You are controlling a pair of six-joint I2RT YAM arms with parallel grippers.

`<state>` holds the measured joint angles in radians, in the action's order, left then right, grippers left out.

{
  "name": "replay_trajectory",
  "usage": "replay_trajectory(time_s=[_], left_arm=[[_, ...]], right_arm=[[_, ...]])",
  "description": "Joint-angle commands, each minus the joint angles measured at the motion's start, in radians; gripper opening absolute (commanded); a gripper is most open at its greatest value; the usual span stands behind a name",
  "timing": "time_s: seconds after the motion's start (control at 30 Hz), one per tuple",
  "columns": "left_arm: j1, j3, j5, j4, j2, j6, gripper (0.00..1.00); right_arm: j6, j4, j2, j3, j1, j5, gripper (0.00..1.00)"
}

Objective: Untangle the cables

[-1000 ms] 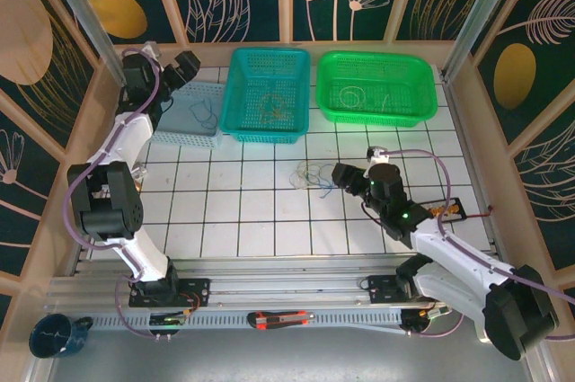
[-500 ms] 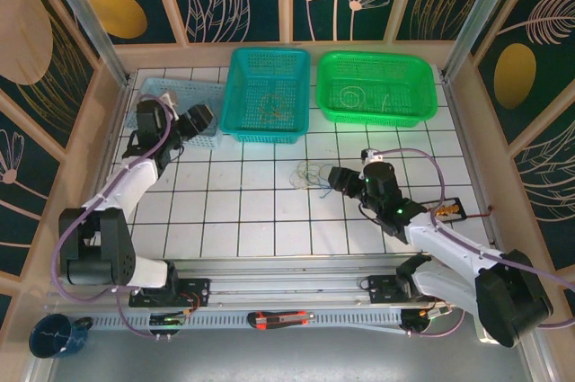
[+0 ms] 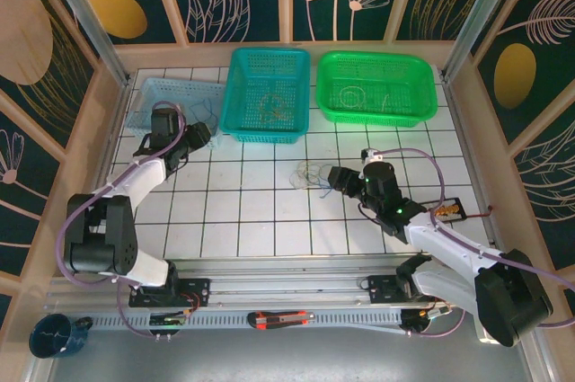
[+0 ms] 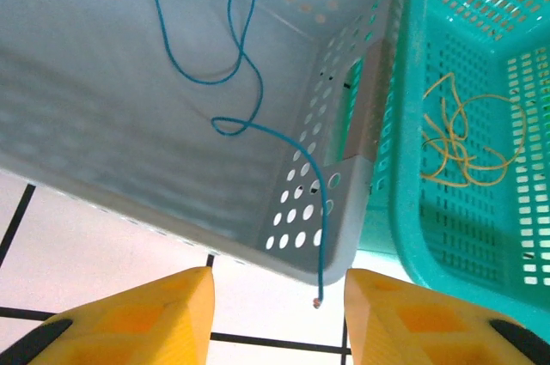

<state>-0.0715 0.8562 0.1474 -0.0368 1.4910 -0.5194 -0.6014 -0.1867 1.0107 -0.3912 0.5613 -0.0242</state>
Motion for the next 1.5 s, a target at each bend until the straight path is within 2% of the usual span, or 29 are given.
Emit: replay_trajectory(time_s=[0.0,0.17,0.33,0.8,1.0,1.23,1.4,1.47], left_arm=[[-0.01,0.022,-0.008,-0.007,0.017,0.025,0.43],[-0.019,0.028,-0.004,-0.024,0.036,0.016,0.42],[-0.027,0.033,0.006,-0.04,0.061,0.005,0.36],[-0.033,0.067,-0.02,-0.044,0.095,0.015,0.32],[-0.033,0.084,-0.019,-0.046,0.112,0.016,0.23],[-0.033,0.095,-0.018,-0.046,0.116,0.022,0.0],[-0.033,0.11,-0.041,-0.03,0.124,0.036,0.0],[-0.032,0.165,-0.064,-0.017,0.131,0.049,0.0]], right_arm=[[-0.017,-0.036,-0.015,-0.011,-0.008,0.003,0.68],[-0.018,-0.045,-0.008,-0.011,-0.008,0.003,0.68],[-0.021,-0.051,-0.006,-0.011,-0.008,0.003,0.67],[-0.021,-0.051,-0.015,-0.004,-0.008,0.003,0.67],[-0.021,-0.048,-0.02,-0.002,-0.008,0.003,0.67],[-0.021,-0.04,-0.031,0.0,-0.008,0.003,0.67],[-0.021,-0.036,-0.034,-0.003,-0.009,0.003,0.67],[-0.02,-0.033,-0.037,-0.005,-0.008,0.003,0.67]])
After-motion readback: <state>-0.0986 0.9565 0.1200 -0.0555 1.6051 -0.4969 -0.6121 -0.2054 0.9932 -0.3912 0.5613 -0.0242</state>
